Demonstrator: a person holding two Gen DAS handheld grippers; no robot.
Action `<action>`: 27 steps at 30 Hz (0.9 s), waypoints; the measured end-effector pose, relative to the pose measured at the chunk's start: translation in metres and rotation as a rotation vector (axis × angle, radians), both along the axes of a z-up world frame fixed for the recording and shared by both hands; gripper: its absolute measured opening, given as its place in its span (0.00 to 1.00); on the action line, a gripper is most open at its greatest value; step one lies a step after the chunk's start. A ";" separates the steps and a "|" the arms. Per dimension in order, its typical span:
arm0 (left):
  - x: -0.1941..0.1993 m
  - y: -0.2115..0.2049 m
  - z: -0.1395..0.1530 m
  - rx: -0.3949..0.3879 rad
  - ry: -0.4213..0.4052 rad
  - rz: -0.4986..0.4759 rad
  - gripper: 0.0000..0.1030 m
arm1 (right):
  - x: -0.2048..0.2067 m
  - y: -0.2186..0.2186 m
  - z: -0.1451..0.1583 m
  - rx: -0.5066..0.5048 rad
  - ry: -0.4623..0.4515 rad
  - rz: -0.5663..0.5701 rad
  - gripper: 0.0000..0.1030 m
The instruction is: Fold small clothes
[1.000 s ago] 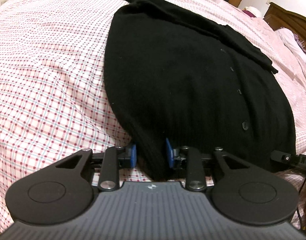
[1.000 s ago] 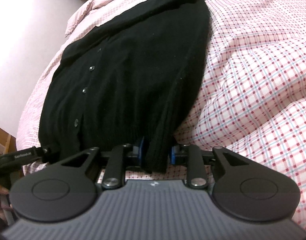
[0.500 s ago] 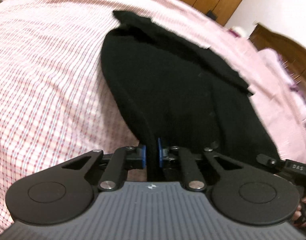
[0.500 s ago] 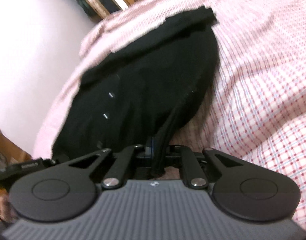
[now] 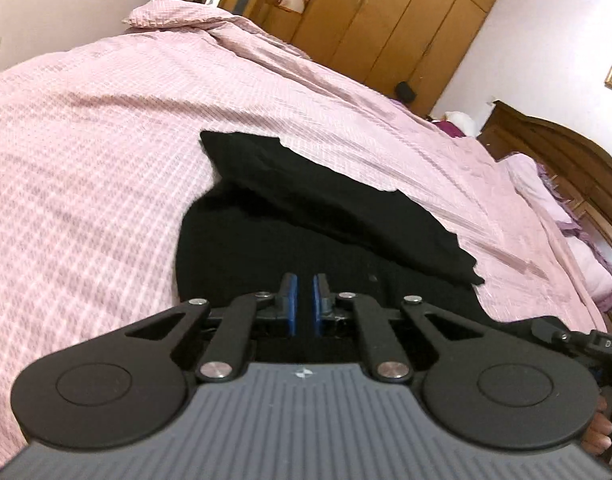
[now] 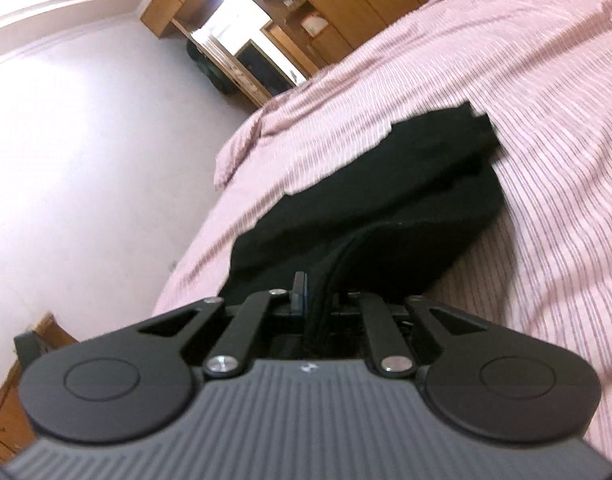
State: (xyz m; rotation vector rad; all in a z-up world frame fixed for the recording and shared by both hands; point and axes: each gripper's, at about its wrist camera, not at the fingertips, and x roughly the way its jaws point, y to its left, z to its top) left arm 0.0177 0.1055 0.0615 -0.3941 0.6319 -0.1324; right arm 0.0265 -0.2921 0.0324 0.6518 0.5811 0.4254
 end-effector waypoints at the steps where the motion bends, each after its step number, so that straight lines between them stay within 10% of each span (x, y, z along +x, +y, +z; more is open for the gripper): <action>1: 0.005 0.001 0.004 0.004 0.018 0.000 0.09 | 0.005 0.001 0.003 -0.001 -0.004 -0.001 0.09; 6: 0.007 -0.004 -0.003 0.117 0.136 0.008 0.14 | 0.017 0.004 0.005 0.002 -0.011 0.025 0.09; 11: 0.007 -0.021 -0.030 0.188 0.231 0.039 0.84 | 0.008 0.005 -0.008 0.013 0.017 0.047 0.09; 27: -0.025 -0.022 -0.074 0.449 0.346 0.161 0.85 | -0.014 -0.017 -0.045 0.051 0.058 0.039 0.09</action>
